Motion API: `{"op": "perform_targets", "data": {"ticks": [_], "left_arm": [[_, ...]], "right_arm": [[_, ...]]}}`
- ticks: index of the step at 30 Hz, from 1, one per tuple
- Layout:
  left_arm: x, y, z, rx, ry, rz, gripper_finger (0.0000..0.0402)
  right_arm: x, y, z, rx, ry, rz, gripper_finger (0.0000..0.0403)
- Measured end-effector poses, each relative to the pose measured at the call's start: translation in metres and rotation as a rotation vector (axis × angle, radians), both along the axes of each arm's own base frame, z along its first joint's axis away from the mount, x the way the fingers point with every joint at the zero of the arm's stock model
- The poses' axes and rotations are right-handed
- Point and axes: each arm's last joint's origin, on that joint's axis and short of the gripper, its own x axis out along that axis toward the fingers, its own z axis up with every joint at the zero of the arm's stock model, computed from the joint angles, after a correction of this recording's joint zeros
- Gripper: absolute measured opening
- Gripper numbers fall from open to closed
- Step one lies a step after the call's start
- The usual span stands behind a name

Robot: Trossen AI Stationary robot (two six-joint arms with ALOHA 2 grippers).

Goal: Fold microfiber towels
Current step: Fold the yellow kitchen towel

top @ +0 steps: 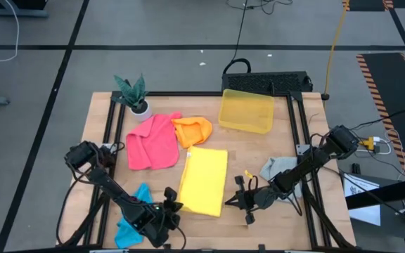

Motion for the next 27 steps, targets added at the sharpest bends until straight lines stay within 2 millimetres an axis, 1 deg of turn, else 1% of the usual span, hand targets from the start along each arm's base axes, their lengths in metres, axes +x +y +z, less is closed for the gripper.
{"op": "perform_targets", "data": {"ticks": [4,8,10,13,17,19,23,27], "left_arm": [[-0.002,0.0,-0.002,-0.084,0.05,0.028,0.0015],[-0.006,0.0,-0.004,-0.07,0.08,0.016,0.0005],[-0.007,0.001,-0.004,-0.055,0.084,0.017,0.0007],[-0.008,0.001,0.002,-0.011,0.122,0.02,0.0013],[-0.012,0.002,0.013,0.043,0.184,0.057,0.0005],[-0.015,0.002,0.015,0.046,0.195,0.087,0.0007],[-0.024,0.005,0.009,0.043,0.24,0.131,0.0016],[-0.033,0.007,0.004,0.059,0.257,0.16,0.0006]], "right_arm": [[0.0,0.0,0.0,0.0,0.0,0.0,0.0],[0.0,0.0,0.0,0.001,0.0,0.0,0.0],[0.0,0.0,0.0,0.001,0.0,0.0,0.0],[0.001,-0.002,0.0,0.013,0.003,-0.012,0.0],[0.003,-0.004,0.0,0.015,0.003,-0.02,0.0],[0.003,-0.004,0.0,0.015,0.003,-0.02,0.0],[0.002,-0.004,0.0,0.015,0.004,-0.018,0.0],[0.002,-0.004,0.0,0.019,0.004,-0.019,0.0007]]}}
